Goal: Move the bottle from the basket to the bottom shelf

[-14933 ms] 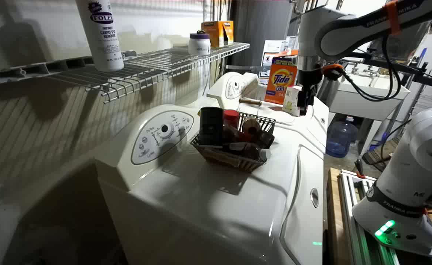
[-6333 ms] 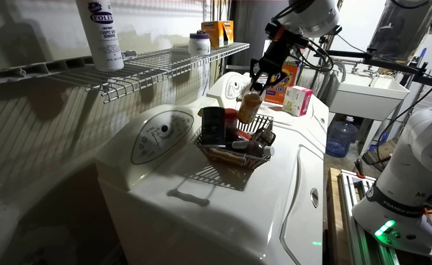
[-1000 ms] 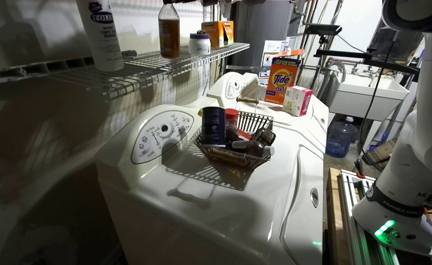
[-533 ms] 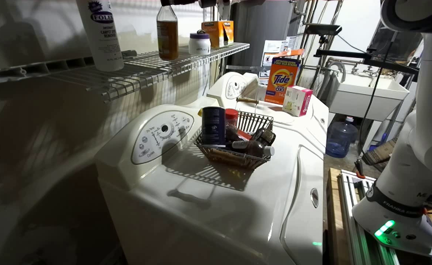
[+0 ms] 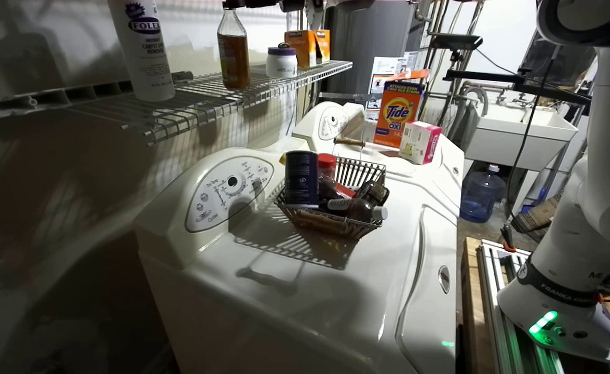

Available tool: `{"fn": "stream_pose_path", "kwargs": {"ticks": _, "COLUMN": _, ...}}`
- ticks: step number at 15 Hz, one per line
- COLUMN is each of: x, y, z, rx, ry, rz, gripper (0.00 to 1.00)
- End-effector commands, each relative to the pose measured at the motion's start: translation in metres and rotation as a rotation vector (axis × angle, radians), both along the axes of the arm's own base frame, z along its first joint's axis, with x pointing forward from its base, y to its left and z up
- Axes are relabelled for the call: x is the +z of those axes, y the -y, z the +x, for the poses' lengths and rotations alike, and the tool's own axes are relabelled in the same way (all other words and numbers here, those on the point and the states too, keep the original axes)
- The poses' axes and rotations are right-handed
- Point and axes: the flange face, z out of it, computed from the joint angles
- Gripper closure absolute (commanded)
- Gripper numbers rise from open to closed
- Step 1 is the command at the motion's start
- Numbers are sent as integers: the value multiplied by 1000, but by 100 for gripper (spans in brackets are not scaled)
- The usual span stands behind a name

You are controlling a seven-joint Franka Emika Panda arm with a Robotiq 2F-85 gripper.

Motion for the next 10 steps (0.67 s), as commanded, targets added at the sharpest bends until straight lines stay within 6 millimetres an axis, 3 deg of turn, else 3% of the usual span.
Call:
{"fn": "stream_pose_path", "kwargs": {"ticks": 1, "x": 16, "y": 1, "z": -6, "rx": 6, "ry": 58, "rz": 30, "gripper": 19}}
{"fn": "stream_pose_path", "kwargs": {"ticks": 4, "x": 26, "y": 6, "z": -12, "rx": -9, "ry": 79, "rz": 44, "gripper": 1}}
{"fn": "stream_pose_path", "kwargs": {"ticks": 10, "x": 41, "y": 28, "z": -40, "rx": -43, "ry": 81, "rz": 18, "gripper": 0}}
